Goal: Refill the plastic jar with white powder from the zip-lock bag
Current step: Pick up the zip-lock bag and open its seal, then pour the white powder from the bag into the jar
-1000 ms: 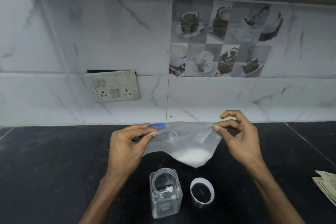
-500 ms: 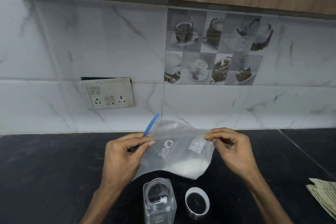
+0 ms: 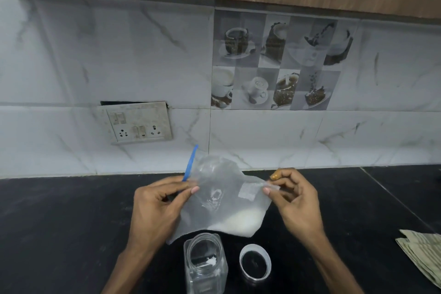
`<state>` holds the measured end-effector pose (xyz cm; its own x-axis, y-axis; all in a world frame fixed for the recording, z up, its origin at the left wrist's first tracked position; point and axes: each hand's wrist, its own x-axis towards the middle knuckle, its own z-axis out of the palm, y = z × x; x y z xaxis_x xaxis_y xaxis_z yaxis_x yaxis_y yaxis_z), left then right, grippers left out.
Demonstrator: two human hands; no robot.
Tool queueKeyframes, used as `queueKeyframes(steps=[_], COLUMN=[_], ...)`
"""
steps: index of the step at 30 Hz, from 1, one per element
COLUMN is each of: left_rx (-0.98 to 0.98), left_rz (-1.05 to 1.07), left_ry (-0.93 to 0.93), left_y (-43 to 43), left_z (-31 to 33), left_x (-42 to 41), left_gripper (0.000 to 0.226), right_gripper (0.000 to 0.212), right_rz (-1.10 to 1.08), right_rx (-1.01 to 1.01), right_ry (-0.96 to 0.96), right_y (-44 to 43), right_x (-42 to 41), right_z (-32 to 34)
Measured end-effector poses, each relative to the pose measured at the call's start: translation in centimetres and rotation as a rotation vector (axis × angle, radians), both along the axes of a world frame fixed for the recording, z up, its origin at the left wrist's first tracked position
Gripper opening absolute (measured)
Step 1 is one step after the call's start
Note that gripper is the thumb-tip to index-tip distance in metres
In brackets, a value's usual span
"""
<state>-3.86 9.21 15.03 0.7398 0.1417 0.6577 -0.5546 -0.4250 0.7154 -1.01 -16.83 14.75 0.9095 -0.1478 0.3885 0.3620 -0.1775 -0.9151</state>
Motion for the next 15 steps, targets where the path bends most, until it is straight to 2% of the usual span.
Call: queueKeyframes(steps=[3,6,12,15], left_rx=[0.002,-0.002,0.002,-0.025], left_rz=[-0.001,0.003,-0.013,-0.024], left_ry=[0.002,0.012,0.037,0.049], left_y=[-0.1,-0.1,-0.7,-1.4], left_z=[-0.2,-0.4,-1.1,-1.8], left_x=[-0.1,-0.3,-0.4,-0.4], left_gripper=[0.023,0.023,0.021,0.020], right_gripper=[0.033,0.033,0.008,0.005], right_rz=[-0.050,-0.069,-0.174,-0.209], right_rx=[0.125,0.151,-0.005,-0.149], right_ry=[-0.030,-0.017,0.074,0.062], right_y=[0.0,-0.6,-2.4,-2.8], right_x=[0.1,-0.2,-0.2,-1.0], right_z=[-0.1,0.1,0.2,0.2])
